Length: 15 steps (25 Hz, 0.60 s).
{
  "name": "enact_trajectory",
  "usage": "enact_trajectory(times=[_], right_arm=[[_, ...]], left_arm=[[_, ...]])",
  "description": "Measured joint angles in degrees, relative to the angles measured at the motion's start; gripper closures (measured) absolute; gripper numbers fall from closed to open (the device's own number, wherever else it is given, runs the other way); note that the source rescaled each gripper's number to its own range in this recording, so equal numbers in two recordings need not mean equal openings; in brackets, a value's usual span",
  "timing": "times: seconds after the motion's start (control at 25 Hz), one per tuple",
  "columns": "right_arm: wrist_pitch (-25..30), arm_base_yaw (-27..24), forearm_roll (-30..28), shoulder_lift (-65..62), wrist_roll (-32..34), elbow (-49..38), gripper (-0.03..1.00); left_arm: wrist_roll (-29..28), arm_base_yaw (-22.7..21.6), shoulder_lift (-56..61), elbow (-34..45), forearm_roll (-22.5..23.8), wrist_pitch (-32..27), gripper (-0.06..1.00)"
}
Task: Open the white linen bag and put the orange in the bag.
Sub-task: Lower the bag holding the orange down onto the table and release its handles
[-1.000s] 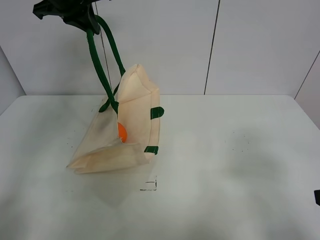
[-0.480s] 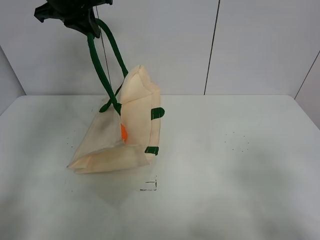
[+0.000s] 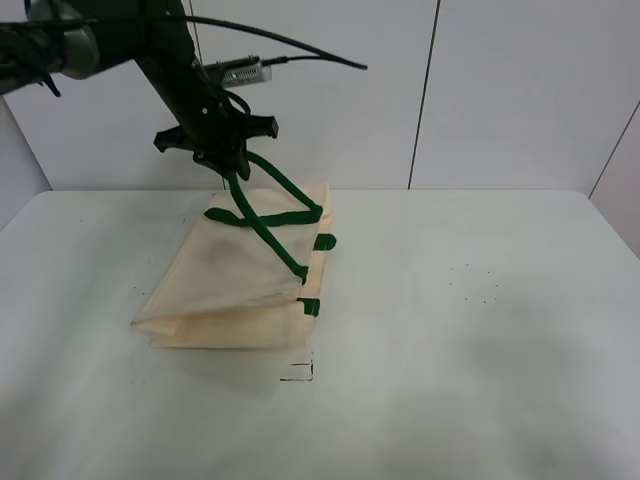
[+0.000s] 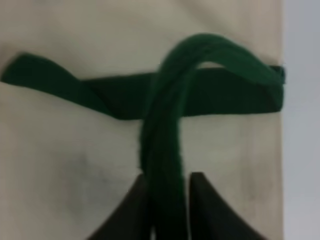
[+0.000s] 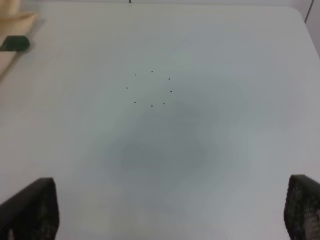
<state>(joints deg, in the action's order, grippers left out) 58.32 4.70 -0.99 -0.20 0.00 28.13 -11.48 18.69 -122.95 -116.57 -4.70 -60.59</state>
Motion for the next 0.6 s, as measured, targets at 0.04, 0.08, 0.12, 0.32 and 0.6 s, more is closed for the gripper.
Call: enact_trajectory(times=[0.04, 0.08, 0.12, 0.32, 0.6], right_arm=[[0.0, 0.0, 0.0, 0.0, 0.0, 0.0, -0.03], [0.0, 0.0, 0.0, 0.0, 0.0, 0.0, -0.03], [0.0, 0.0, 0.0, 0.0, 0.0, 0.0, -0.03], [0.0, 0.0, 0.0, 0.0, 0.0, 0.0, -0.03], [0.0, 0.0, 0.0, 0.0, 0.0, 0.0, -0.03]], left_arm=[[0.12, 0.0, -1.11, 0.0, -0.12, 0.11, 0.63], [0.12, 0.0, -1.84, 0.0, -0.12, 0.28, 0.51], [0.12, 0.0, -2.54, 0.0, -0.18, 0.41, 0.41], [0.12, 0.0, -3.53, 0.0, 3.01, 0.69, 0.13], [0.17, 0.0, -3.53, 0.0, 8.42, -2.97, 0.09]])
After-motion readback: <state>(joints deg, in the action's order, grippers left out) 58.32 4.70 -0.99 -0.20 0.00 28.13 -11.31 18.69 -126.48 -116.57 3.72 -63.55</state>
